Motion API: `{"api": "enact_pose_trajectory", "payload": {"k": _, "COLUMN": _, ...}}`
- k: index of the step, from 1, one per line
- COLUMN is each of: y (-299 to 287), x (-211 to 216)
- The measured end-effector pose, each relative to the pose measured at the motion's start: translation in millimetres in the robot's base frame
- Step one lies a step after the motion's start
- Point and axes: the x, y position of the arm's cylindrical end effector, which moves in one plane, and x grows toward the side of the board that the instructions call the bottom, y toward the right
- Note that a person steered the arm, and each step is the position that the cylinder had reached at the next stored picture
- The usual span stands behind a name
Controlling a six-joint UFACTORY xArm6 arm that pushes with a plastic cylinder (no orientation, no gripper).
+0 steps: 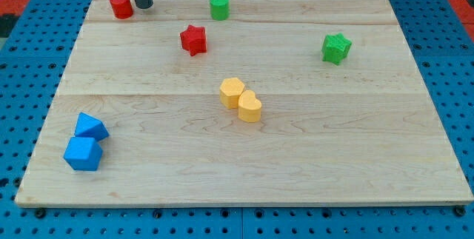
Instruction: Place your arm to the left center
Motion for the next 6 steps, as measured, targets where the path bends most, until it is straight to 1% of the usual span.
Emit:
{"api": "enact_pose_trajectory", "payload": {"k": 1, "y": 0, "x": 0}}
{"api": "enact_pose_trajectory", "payload": {"k": 2, "y": 17, "x": 13}}
{"api": "enact_pose_trajectory", "payload": {"k": 3, "y": 57, "x": 24}}
{"api": "enact_pose_trajectory", "payload": {"k": 4, "y": 81, "x": 28}}
{"api": "enact_pose_trajectory", "payload": {"k": 5, "y": 28, "x": 34}}
{"api": "enact_pose_trajectory", "payload": {"k": 6, "y": -38, "x": 57}}
